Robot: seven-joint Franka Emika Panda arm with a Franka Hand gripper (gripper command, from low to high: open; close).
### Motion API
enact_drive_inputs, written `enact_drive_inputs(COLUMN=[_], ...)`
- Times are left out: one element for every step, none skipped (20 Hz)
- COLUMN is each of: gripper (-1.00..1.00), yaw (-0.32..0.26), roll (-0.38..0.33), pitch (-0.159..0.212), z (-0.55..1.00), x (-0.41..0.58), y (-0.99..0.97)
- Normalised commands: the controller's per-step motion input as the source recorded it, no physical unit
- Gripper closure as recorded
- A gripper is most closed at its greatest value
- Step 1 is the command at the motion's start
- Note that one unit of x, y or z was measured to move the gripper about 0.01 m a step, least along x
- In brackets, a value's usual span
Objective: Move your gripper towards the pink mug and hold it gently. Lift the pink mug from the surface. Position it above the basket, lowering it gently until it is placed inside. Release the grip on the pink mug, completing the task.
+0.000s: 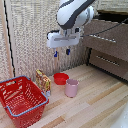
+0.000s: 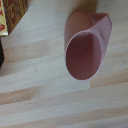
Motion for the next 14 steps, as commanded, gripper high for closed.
enact_drive_inputs(gripper=[-1.0, -1.0, -1.0, -1.0, -1.0, -1.0, -1.0, -1.0, -1.0, -1.0, -1.0, -1.0, -1.0, -1.0], yaw=[0.0, -0.058, -0.058, -0.06, -0.063, -0.063, -0.063, -0.063, -0.063, -0.063, -0.061, -0.062, -0.065, -0.068], roll=[0.0, 0.065, 0.065, 0.073, 0.076, 0.077, 0.078, 0.078, 0.076, 0.074, 0.075, 0.073, 0.071, 0.069], pitch=[0.0, -0.038, -0.038, -0.028, -0.027, -0.02, -0.021, -0.015, -0.015, -0.009, -0.003, 0.0, 0.0, 0.0], z=[-0.35, -0.44, -0.44, -0.45, -0.43, -0.43, -0.43, -0.41, -0.4, -0.39, -0.38, -0.38, -0.37, -0.37], x=[-0.111, -0.403, -0.403, -0.409, -0.414, -0.409, -0.411, -0.406, -0.406, -0.391, -0.394, -0.403, -0.4, -0.389], y=[0.0, -0.6, -0.6, -0.63, -0.62, -0.61, -0.61, -0.61, -0.59, -0.59, -0.58, -0.55, -0.53, -0.48])
